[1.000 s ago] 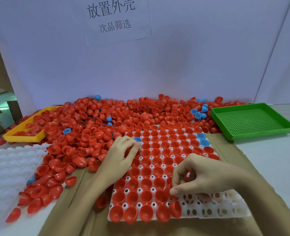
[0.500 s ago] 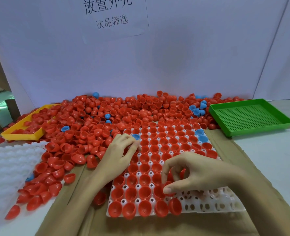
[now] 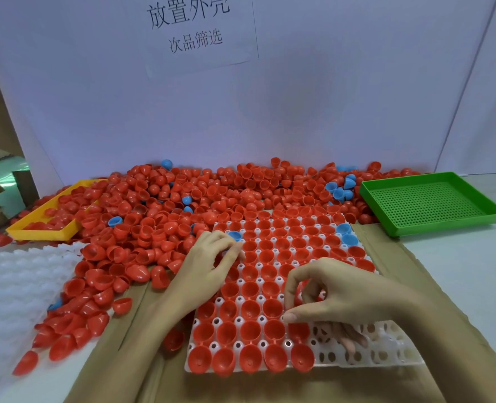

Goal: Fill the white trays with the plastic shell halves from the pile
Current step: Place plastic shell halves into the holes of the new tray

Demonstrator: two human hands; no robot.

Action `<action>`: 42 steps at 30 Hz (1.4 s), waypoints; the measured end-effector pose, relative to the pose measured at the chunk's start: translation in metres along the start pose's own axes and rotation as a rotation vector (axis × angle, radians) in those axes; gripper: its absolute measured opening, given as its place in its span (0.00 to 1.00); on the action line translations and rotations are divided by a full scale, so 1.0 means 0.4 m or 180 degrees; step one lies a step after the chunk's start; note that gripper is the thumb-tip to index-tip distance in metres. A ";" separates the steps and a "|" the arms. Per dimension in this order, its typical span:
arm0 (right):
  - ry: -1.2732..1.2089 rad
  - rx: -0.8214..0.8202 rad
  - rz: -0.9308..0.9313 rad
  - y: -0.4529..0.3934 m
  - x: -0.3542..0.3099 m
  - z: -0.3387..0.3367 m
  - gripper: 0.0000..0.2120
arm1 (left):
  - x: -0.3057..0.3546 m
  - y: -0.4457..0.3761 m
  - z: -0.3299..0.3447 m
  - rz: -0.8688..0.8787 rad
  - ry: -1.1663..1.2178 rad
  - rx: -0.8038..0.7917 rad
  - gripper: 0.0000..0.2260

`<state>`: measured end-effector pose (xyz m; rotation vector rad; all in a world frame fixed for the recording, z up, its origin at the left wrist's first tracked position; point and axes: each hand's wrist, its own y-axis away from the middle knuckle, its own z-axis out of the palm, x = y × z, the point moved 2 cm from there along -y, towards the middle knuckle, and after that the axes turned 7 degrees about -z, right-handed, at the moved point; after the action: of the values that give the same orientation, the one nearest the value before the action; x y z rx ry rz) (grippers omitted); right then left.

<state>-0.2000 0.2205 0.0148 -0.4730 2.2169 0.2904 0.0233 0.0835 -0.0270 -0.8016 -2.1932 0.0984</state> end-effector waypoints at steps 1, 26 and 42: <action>-0.0038 0.0069 -0.0007 -0.001 0.002 -0.001 0.13 | 0.002 -0.002 -0.002 -0.0032 0.0045 0.0019 0.15; 0.0047 0.0510 -0.0090 -0.018 0.031 -0.006 0.13 | -0.201 -0.462 -0.017 -0.0683 -0.1399 -0.0331 0.20; -0.0119 0.0946 -0.0240 -0.016 0.023 -0.014 0.11 | 0.002 -0.262 -0.059 0.0401 -0.0457 0.0477 0.16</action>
<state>-0.2064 0.2105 0.0110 -0.3831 2.1532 -0.0700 -0.0146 -0.0040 0.0228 -0.8701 -2.2361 0.3893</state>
